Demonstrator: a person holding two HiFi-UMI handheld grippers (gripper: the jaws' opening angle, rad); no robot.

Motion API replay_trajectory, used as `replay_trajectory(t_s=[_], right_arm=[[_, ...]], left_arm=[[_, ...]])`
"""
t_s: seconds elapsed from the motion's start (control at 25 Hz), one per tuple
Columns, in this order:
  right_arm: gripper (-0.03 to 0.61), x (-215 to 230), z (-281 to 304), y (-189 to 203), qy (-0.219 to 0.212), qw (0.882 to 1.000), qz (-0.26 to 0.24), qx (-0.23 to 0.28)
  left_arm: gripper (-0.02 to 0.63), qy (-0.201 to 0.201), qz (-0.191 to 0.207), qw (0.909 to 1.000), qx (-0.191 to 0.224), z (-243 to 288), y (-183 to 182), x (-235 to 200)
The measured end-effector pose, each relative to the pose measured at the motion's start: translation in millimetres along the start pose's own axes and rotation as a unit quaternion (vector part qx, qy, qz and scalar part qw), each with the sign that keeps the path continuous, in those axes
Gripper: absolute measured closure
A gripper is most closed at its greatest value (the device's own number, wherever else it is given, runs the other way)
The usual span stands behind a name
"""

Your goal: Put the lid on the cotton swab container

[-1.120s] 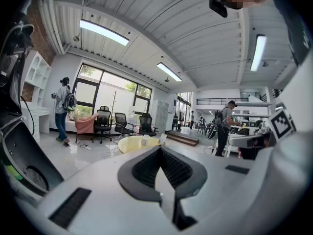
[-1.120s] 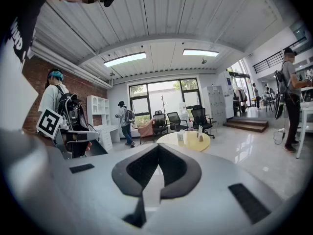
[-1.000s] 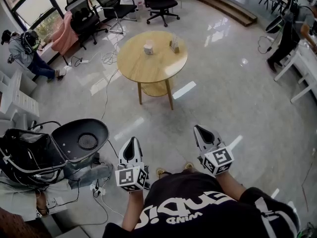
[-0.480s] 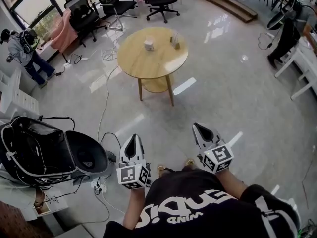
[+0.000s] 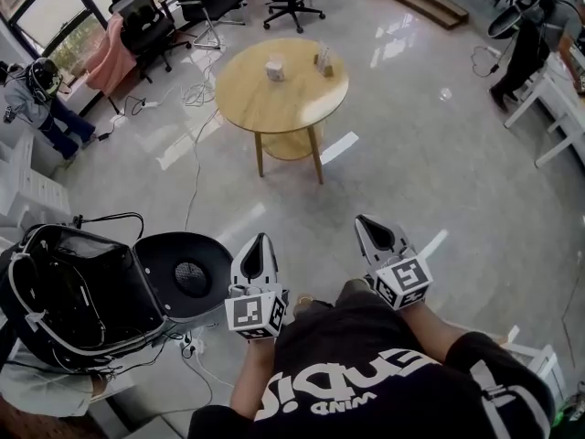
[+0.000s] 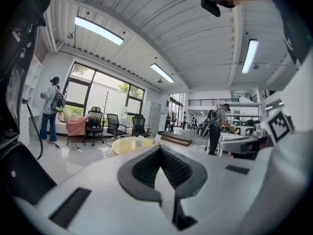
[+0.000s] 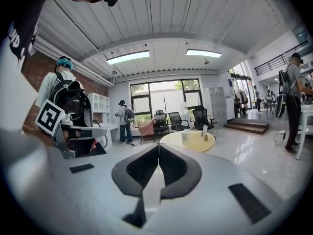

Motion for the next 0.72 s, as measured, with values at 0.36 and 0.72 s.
replay_trajectory(t_s=[0.36, 0.72], right_arm=[[0.575, -18, 24, -11, 0.024, 1.000, 0.014, 0.010], [0.575, 7, 73, -9, 0.022, 0.999, 0.012, 0.020]], left_arm=[[0.607, 0.015, -0.009, 0.9999, 0.002, 13, -19, -35], [0.607, 0.014, -0.006, 0.9999, 0.005, 58, -14, -55]])
Point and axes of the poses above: the fingertips, and each gripper's own axes: z forward along the fingers, x to its right, y out of its underside, the point moved 9 cm from there along -z, backward along the fingers, and after that the axes turned 2 degrees about -z, right-handed, at the moved point
